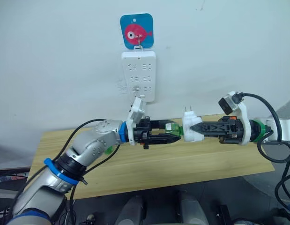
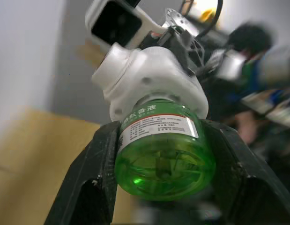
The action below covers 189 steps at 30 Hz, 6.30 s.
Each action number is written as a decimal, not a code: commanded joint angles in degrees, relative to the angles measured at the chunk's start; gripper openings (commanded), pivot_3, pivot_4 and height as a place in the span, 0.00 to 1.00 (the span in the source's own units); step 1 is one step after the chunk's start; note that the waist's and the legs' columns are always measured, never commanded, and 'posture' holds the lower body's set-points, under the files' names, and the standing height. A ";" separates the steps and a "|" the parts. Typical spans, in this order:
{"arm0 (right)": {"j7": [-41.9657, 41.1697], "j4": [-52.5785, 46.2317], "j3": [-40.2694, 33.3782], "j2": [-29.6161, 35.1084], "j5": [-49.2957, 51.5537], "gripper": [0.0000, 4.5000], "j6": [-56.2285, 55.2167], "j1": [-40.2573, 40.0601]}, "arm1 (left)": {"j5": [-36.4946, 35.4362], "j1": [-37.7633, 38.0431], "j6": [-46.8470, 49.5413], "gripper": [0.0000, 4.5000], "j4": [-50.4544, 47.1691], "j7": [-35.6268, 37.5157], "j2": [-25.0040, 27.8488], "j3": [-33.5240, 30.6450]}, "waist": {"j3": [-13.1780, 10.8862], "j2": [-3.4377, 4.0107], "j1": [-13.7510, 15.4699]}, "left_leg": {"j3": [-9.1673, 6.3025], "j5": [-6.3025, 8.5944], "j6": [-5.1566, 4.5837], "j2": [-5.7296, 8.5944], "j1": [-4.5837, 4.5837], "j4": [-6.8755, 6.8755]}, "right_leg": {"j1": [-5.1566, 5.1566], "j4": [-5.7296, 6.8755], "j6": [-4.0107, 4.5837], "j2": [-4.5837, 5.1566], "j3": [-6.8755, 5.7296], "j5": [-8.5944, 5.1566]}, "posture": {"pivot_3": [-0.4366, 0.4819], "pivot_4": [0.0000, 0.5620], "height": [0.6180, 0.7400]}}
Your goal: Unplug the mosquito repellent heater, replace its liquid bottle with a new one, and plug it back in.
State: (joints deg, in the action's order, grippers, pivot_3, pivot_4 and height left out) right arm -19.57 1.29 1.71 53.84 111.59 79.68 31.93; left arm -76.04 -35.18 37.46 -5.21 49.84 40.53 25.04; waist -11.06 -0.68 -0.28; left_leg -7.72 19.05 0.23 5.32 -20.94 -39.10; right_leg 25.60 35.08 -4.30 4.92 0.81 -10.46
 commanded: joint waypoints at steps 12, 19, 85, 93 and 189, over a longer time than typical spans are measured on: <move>-0.82 1.71 -2.56 5.95 -0.99 0.66 -0.27 -2.17 | -14.14 4.56 34.25 0.50 7.61 -5.96 0.98 -15.52 | 0.00 0.00 -0.07 | 0.17 -0.01 0.02 0.01 0.06 -0.01 | 0.01 0.00 0.00 -0.01 0.08 0.00 | 0.49 0.35 1.00; 1.19 2.81 2.43 7.39 -30.75 0.66 -4.88 -4.51 | -9.51 8.52 35.22 0.50 5.39 -6.56 -0.49 -21.37 | 0.00 0.00 0.20 | 0.20 -0.01 0.02 0.04 0.05 -0.01 | 0.02 0.01 0.01 0.00 0.11 -0.01 | 0.51 0.37 1.00; 20.64 -24.35 -44.38 -53.53 -41.45 1.00 12.82 -4.21 | 48.14 14.99 -22.86 0.50 -5.82 -4.39 -20.05 -17.22 | -0.14 0.19 1.21 | 0.26 -0.03 0.11 0.04 0.02 0.09 | 0.19 0.02 0.13 0.29 0.13 0.07 | 0.50 0.39 1.00; 50.56 -23.10 -25.69 -47.47 -6.40 1.00 -8.13 -10.81 | 48.76 15.20 -21.73 0.50 -7.62 -4.38 -21.34 -16.76 | -0.13 0.22 0.08 | 0.25 -0.05 0.11 0.06 0.05 0.10 | 0.18 0.07 0.12 0.14 0.10 0.07 | 0.50 0.37 1.00; -18.42 -17.49 5.17 -17.84 -96.04 0.99 -56.17 -18.55 | 69.21 42.20 -28.36 1.00 -11.34 -20.06 -18.38 -18.41 | -0.17 0.22 0.24 | 0.30 -0.05 0.09 -0.03 0.15 0.12 | 0.08 0.01 0.10 0.02 0.15 0.04 | 0.52 0.44 1.00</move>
State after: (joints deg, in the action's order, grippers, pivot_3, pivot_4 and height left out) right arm -32.93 -11.55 5.93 34.83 12.19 20.52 12.48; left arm -10.86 4.33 13.66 -15.41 34.33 22.68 7.94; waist -11.24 -0.45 -0.04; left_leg -7.43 19.00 0.32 5.29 -20.78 -38.99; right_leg 25.65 35.07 -4.21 4.95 0.94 -10.41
